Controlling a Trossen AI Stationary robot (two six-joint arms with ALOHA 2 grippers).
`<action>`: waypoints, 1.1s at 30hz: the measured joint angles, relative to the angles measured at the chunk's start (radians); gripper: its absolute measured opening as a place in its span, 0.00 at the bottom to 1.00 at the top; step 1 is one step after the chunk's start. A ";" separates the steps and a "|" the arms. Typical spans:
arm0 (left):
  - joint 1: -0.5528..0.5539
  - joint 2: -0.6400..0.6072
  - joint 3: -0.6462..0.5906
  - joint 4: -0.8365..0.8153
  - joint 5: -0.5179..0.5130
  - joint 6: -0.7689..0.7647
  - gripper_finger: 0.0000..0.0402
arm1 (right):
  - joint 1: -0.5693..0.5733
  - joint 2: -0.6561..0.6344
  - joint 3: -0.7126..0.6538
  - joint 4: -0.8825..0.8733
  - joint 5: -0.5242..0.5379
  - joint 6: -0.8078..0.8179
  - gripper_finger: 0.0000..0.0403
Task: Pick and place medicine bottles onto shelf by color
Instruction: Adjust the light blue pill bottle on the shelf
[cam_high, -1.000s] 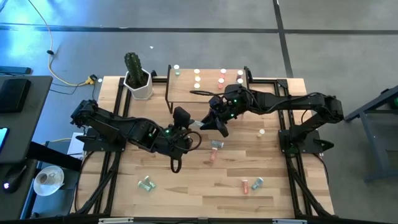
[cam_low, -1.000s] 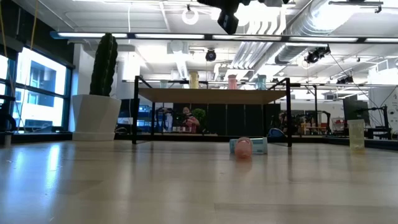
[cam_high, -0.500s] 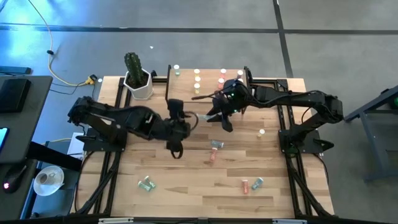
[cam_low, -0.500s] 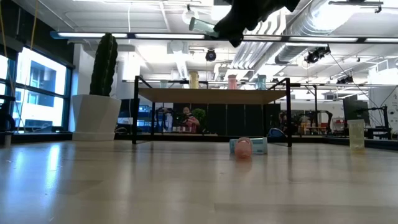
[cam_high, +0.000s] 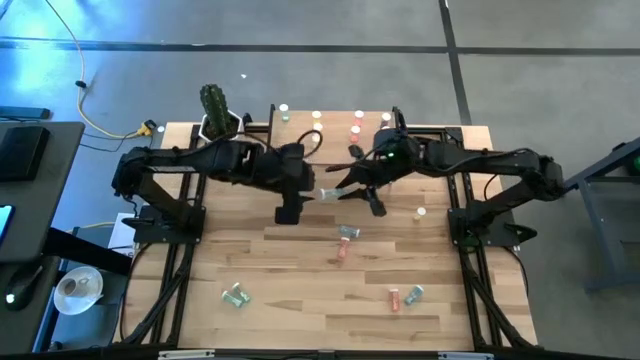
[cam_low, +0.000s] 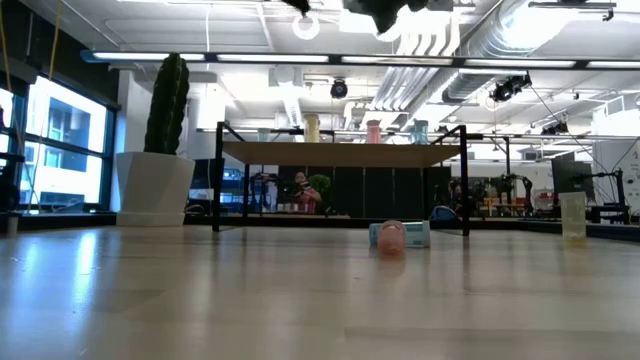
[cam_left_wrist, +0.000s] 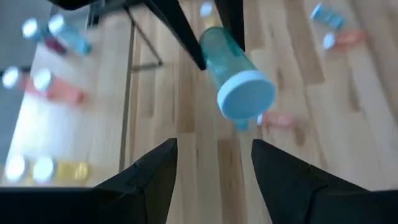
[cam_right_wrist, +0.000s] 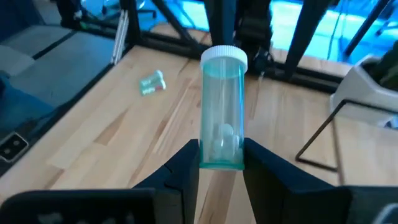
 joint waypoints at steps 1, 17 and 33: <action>0.007 0.000 0.000 0.028 0.024 0.016 0.49 | 0.000 -0.019 0.000 -0.006 0.001 0.007 0.24; 0.057 0.000 0.000 0.417 0.135 0.120 0.49 | 0.001 -0.288 0.000 -0.052 0.101 0.135 0.24; 0.056 0.001 0.000 0.502 0.181 0.060 0.49 | 0.039 -0.210 0.000 -0.059 0.110 0.177 0.24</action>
